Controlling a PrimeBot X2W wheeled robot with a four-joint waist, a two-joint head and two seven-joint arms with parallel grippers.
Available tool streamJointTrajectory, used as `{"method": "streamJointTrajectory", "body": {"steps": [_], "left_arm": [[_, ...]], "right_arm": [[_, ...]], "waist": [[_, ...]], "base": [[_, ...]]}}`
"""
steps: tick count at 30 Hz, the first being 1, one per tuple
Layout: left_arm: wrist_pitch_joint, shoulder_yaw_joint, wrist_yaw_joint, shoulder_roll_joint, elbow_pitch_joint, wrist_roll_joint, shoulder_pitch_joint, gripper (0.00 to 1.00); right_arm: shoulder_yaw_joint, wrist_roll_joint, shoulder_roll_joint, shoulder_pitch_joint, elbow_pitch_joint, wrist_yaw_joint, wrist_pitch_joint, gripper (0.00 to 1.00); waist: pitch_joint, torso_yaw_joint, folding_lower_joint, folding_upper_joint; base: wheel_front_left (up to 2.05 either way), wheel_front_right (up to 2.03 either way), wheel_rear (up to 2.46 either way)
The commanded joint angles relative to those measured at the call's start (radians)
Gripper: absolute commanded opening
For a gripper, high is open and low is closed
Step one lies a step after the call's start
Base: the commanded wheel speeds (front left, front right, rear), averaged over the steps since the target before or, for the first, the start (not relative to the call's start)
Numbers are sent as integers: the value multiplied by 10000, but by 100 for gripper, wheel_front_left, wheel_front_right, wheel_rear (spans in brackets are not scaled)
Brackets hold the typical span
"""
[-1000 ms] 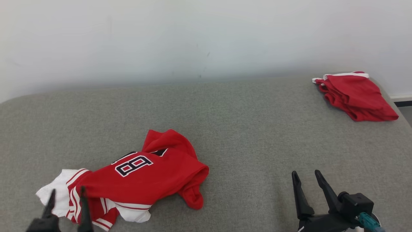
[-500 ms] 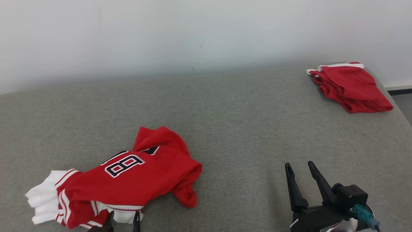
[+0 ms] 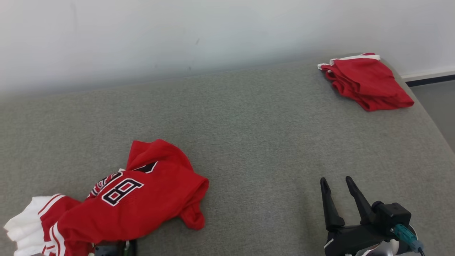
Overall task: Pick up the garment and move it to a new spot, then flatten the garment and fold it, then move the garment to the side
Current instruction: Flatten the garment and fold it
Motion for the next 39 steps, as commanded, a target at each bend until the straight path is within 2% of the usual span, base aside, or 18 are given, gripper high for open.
{"method": "streamJointTrajectory", "body": {"steps": [1, 6, 8, 9, 10, 14, 17, 20, 24, 25, 26, 33, 36, 38, 39], "left_arm": [[-122, -5, -103, -95, 1, -108, -12, 0], [-64, 62, -177, 250, -985, -230, 338, 0], [256, 116, 30, 707, -1717, -127, 542, 0], [658, 240, 375, 1151, -2653, -118, 837, 0], [658, 240, 375, 1151, -2653, -118, 837, 0], [1445, 552, 1330, 2170, -4421, 53, 1646, 0], [1910, 715, 1864, 2743, -5114, 70, 2242, 0], [2083, 843, 2163, 2866, -5482, -85, 2664, 0], [2184, 754, 1992, 2576, -5630, -461, 2870, 0], [2129, 711, 1847, 2389, -5721, -619, 2835, 65], [2058, 756, 1752, 2214, -5812, -807, 2794, 100], [1169, 1101, 1570, 2022, -6793, -738, 2393, 100], [625, 1386, 1614, 1972, -6970, -578, 2201, 100], [390, 1384, 1774, 2241, -6695, -58, 2125, 100], [189, 1448, 1889, 2124, -6656, -1, 2029, 100]], "right_arm": [[-79, -91, 1, 76, -8, -20, -44, 100], [-126, -117, -3, 187, 17, -22, 5, 100], [-94, -98, 0, 195, 54, -20, -4, 100], [-28, -55, 0, 181, 113, -22, 4, 100], [-28, -55, 0, 181, 113, -22, 4, 100], [37, 20, -5, 158, 239, -20, -36, 100], [202, 84, -3, 96, 392, -22, 10, 100], [273, 131, -17, 73, 566, -22, 24, 100], [437, 198, -3, 25, 811, -20, 89, 100], [522, 268, -5, -16, 880, -20, 113, 100], [652, 348, -3, -68, 955, -20, 155, 100], [1538, 928, -9, -706, 1615, -22, 159, 100], [1888, 1118, -5, -1091, 1974, -20, 189, 100], [2166, 1284, -6, -1378, 2311, -22, 264, 100], [2310, 1316, -8, -1531, 2537, -20, 341, 100]], "waist": [[-66, 264, -1, 0], [-246, 944, -1, 0], [-324, 1277, -1, 0], [-386, 1559, -1, 0], [-386, 1559, -1, 0], [-406, 1997, -1, 0], [-381, 2129, -1, 0], [-379, 2205, -1, 0], [-430, 2368, -1, 0], [-451, 2430, -1, 0], [-474, 2501, -1, 0], [-707, 3097, -1, 0], [-746, 3301, -1, 0], [-766, 3390, -1, 0], [-778, 3434, -1, 0]], "base": [[0, 0, 0], [0, 0, 0], [0, 0, 0], [0, 0, 0], [0, 0, 0], [0, 0, 0], [0, 0, 0], [0, 0, 0], [0, 0, 0], [0, 0, 0], [0, 0, 0], [0, 0, 0], [0, 0, 0], [0, 0, 0], [0, 0, 0]]}}
